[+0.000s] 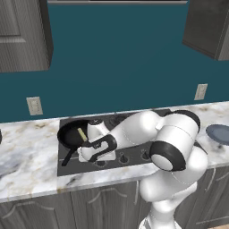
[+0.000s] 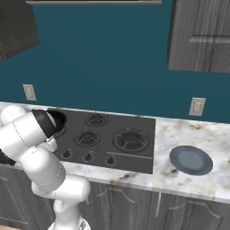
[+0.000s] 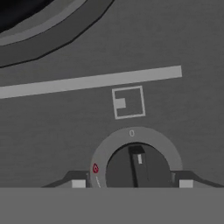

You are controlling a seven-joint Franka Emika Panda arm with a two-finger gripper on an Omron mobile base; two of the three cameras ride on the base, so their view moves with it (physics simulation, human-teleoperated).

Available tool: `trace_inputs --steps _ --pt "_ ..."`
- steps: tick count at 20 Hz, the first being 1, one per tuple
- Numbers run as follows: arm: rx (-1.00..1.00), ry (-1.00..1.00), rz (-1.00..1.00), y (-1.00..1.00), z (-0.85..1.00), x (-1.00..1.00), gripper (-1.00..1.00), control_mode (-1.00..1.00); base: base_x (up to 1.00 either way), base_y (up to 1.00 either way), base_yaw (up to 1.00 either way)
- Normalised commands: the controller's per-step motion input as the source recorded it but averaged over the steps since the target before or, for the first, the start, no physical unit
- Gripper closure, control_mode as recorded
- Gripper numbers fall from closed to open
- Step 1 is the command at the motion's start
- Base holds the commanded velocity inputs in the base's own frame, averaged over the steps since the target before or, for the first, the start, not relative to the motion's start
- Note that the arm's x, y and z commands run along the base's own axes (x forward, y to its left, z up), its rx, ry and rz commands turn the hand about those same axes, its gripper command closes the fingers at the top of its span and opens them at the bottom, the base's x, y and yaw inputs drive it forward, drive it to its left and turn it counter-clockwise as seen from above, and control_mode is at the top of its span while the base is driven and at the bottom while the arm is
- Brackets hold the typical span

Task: Pick up the butter stick and place it in the pan. Then turn on the burner for the pan.

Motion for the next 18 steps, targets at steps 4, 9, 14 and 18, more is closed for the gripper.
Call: trace_inputs --steps 4,9,14,18 --pt "0.0 0.0 0.08 -0.01 -0.32 -0.11 1.0 -1.0 0.0 0.0 0.0" --pt "0.0 0.0 0.14 -0.02 -0.3 -0.16 1.0 -1.0 0.0 0.0 0.0" --pt "0.0 0.0 0.16 -0.17 -0.34 -0.31 1.0 -1.0 0.0 0.0 0.0" --pt "0.02 0.0 0.17 -0.36 -0.28 -0.32 1.0 -1.0 0.0 0.0 0.0"
